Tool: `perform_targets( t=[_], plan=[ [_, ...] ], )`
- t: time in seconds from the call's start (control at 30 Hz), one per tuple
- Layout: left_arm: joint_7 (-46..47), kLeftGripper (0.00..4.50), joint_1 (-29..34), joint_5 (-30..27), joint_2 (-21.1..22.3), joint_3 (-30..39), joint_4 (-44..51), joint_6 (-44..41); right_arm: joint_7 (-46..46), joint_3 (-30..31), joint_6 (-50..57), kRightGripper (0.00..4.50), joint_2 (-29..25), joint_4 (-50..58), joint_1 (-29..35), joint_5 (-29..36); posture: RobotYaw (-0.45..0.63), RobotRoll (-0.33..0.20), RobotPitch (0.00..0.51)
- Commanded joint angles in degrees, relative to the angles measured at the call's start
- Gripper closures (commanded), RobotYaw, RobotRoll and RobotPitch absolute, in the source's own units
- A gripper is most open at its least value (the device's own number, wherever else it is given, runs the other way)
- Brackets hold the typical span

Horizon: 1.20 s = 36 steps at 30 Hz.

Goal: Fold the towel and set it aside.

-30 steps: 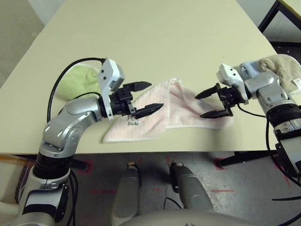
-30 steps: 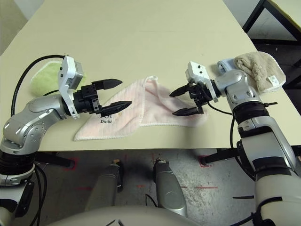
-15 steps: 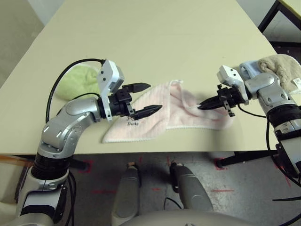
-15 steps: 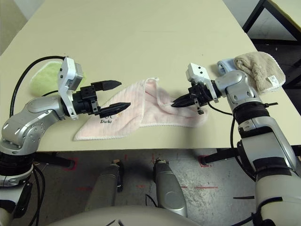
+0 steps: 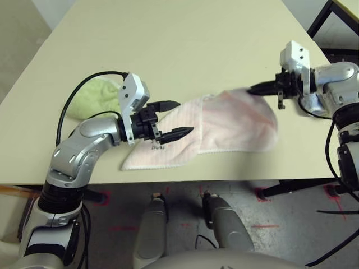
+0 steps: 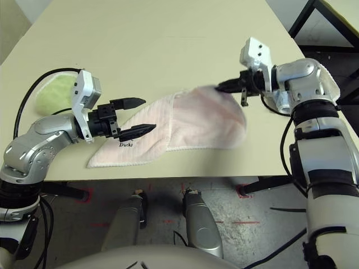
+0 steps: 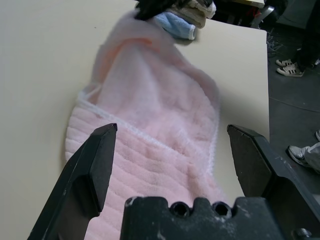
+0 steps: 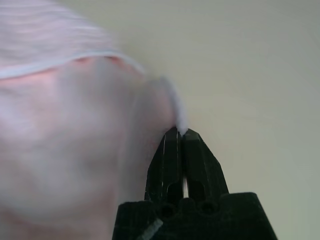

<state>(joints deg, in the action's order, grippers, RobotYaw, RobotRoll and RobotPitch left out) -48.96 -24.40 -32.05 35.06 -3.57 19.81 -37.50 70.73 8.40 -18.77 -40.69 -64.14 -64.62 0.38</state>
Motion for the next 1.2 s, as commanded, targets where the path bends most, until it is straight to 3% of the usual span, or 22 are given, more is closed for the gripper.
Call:
perform_targets(
  t=[0.03, 0.33, 0.6, 0.9, 1.13, 1.2],
  plan=[
    [-0.96, 0.00, 0.00, 0.49, 0.23, -2.09, 0.67, -0.65, -3.58, -0.08, 0.16, 4.47, -1.46, -2.12, -0.33, -3.08, 0.07, 0.000, 0.160],
    [-1.20, 0.00, 1.58, -0.26, 0.48, -6.29, 4.43, -4.23, -6.21, -0.38, 1.84, 4.47, -2.34, -3.17, -0.50, -6.36, 0.06, 0.000, 0.160],
    [-2.54, 0.00, 4.03, 1.95, 3.40, -13.29, 7.98, -7.18, -5.78, -0.71, 2.20, 4.47, -1.96, -3.24, -0.22, -6.91, 0.06, 0.000, 0.161],
    [-3.41, 0.00, 4.53, 9.68, 7.83, -18.58, 6.42, -5.11, -5.69, -0.74, 2.00, 4.47, -1.14, -3.09, 0.00, -6.99, 0.06, 0.000, 0.165],
    [-2.21, 0.00, 2.93, 13.25, 6.52, -19.82, 4.11, -6.62, -5.69, -0.84, 1.61, 4.47, -0.53, -2.82, 0.16, -6.81, 0.06, 0.000, 0.162],
    [-2.16, 0.63, 2.57, 13.60, 6.20, -19.87, 3.76, -7.30, -5.67, -0.87, 1.50, 4.50, -0.50, -2.77, 0.20, -6.82, 0.06, 0.000, 0.162]
  ],
)
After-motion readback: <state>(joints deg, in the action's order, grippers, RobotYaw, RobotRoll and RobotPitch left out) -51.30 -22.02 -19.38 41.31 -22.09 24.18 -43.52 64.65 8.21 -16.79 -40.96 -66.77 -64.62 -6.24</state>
